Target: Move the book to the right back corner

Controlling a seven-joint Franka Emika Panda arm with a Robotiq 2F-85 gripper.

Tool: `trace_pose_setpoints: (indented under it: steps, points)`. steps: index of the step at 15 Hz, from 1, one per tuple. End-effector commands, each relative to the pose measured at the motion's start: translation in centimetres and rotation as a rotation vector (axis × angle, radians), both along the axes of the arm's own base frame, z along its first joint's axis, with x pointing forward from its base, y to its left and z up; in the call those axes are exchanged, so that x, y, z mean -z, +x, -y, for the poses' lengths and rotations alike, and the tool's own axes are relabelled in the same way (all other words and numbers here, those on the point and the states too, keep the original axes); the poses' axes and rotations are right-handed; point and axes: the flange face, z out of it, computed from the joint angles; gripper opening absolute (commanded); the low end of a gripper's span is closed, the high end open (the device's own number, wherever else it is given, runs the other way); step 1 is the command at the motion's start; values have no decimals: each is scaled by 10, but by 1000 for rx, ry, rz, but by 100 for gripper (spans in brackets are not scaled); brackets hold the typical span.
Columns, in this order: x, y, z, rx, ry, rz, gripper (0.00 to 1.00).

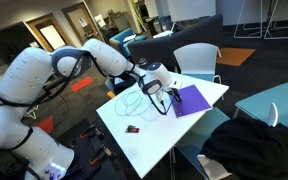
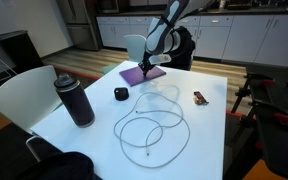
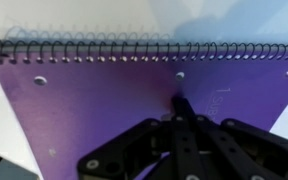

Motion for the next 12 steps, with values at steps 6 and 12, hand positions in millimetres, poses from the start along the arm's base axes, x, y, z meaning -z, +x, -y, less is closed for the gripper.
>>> trace_pose_setpoints:
  steps: [6,12]
  points:
    - [-98,-71,-2,12,-14,-64,0]
    - [-164,-143,-3,16,-8,-116,0]
